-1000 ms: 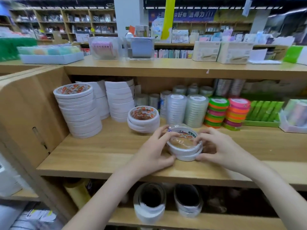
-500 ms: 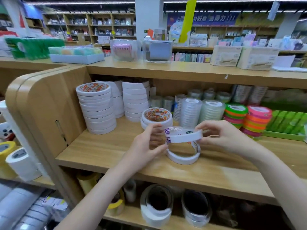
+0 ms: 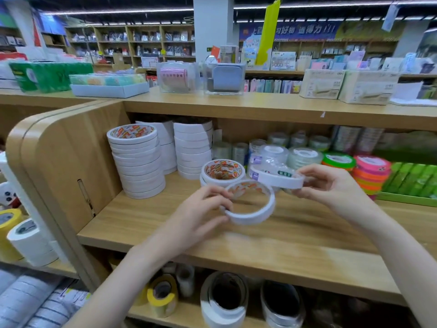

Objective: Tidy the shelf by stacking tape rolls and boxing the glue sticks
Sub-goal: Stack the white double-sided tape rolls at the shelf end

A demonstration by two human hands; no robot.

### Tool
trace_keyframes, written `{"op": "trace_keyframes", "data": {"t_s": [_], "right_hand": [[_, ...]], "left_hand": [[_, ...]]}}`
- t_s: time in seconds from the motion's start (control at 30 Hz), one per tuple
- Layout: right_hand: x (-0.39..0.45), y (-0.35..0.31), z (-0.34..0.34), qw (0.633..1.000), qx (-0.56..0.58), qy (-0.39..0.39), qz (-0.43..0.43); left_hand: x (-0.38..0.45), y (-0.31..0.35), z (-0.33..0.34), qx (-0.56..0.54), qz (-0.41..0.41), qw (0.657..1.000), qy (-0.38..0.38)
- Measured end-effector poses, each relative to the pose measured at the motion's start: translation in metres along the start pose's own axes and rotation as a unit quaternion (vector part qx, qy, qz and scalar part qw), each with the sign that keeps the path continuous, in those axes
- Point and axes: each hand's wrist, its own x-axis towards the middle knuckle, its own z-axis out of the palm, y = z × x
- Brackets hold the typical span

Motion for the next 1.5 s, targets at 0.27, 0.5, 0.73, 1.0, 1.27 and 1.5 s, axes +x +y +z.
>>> {"op": "trace_keyframes", "data": {"t_s": [0.27, 0.5, 0.73, 1.0, 1.27, 1.5], "right_hand": [[0.013, -0.015, 0.016, 0.998, 0.040, 0.051, 0.002], [0.019, -0.031, 0.041, 0.991, 0.125, -0.015, 0.051], [0.044, -0.057, 0.076, 0.990, 0.128, -0.057, 0.006], [0.082, -0.051, 0.136, 0.997, -0.014, -0.069, -0.038], [0.073, -0.020, 0.152, 0.966, -0.212, -0.010, -0.148], [0.081, -0.054, 0.149, 0.983, -0.083, 0.063, -0.152]], "left_hand": [[0.035, -0.017, -0.032, 0.068, -0.110, 0.991, 0.037], [0.025, -0.027, -0.041, 0.095, -0.107, 0.981, 0.133], [0.013, -0.032, -0.078, 0.190, -0.129, 0.928, 0.293], [-0.010, -0.030, -0.085, 0.305, -0.128, 0.890, 0.315], [-0.041, -0.056, -0.056, 0.316, -0.184, 0.910, 0.195], [-0.025, -0.048, -0.086, 0.326, -0.155, 0.892, 0.271]]}}
